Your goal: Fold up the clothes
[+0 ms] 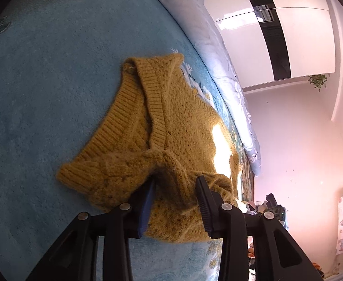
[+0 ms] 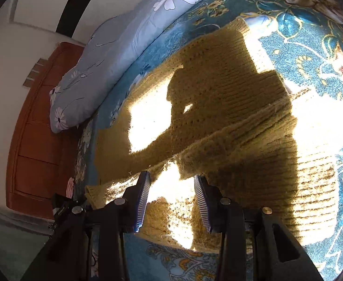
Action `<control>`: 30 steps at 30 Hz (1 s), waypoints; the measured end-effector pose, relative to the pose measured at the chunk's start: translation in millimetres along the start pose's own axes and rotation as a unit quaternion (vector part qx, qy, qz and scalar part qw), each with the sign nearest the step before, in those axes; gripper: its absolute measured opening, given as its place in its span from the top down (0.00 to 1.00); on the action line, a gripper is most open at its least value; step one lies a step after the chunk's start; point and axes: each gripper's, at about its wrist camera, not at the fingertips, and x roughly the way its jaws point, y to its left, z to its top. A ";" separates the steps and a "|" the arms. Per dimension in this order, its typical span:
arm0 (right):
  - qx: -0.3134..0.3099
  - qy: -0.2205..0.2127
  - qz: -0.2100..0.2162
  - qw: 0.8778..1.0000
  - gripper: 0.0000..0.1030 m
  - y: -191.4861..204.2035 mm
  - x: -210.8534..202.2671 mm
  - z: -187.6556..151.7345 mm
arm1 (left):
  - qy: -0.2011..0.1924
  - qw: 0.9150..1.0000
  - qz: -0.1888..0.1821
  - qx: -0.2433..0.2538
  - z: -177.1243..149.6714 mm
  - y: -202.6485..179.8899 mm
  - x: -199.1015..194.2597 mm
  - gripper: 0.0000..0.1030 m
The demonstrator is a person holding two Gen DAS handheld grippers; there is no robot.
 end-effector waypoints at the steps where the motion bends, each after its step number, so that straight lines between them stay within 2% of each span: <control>1: 0.007 0.000 0.000 1.000 0.61 -0.8 2.1 2.0 | 0.000 1.000 -0.002 -0.001 -0.1 0.6 -0.2 0.62; 5: 0.036 0.006 0.004 0.999 0.61 -6.9 6.5 9.1 | 0.008 1.000 0.004 -0.009 1.3 0.9 9.4 0.62; 6: 0.043 0.005 0.005 0.999 0.61 -9.0 7.2 10.5 | 0.008 1.000 0.006 -0.014 1.9 1.1 11.9 0.65; 7: 0.047 0.003 0.005 0.999 0.66 -9.8 7.4 11.2 | 0.007 1.000 0.008 -0.018 2.4 1.3 13.8 0.65; 8: 0.049 -0.001 0.007 0.999 0.71 -10.1 6.9 11.3 | 0.001 1.000 0.008 -0.021 2.5 2.5 13.4 0.72; 9: 0.050 -0.005 0.009 0.999 0.82 -10.5 6.3 11.3 | -0.004 1.000 0.010 -0.024 1.9 4.8 11.4 0.86; 11: 0.050 -0.013 0.017 0.999 0.89 -11.6 4.1 10.6 | -0.011 1.000 0.000 -0.030 0.8 6.8 9.1 0.88; 16: 0.030 -0.038 0.047 0.998 0.92 -4.5 -11.6 10.9 | -0.044 0.998 -0.046 -0.015 1.9 -6.7 -11.6 0.88; 18: 0.021 -0.055 0.061 0.996 0.92 4.0 -18.9 18.7 | -0.055 0.997 -0.050 0.004 12.4 -22.7 -14.6 0.88; 23: 0.014 -0.083 0.067 0.994 0.92 25.4 -23.2 54.2 | -0.067 0.997 -0.029 0.026 45.7 -60.2 6.0 0.88; 28: 0.009 -0.087 0.039 0.995 0.92 39.2 -9.0 101.9 | -0.077 0.997 -0.012 0.018 109.2 -58.1 22.9 0.88; 30: 0.013 -0.082 0.025 0.996 0.92 38.5 2.9 121.2 | -0.079 0.997 0.008 0.017 130.3 -55.9 35.5 0.88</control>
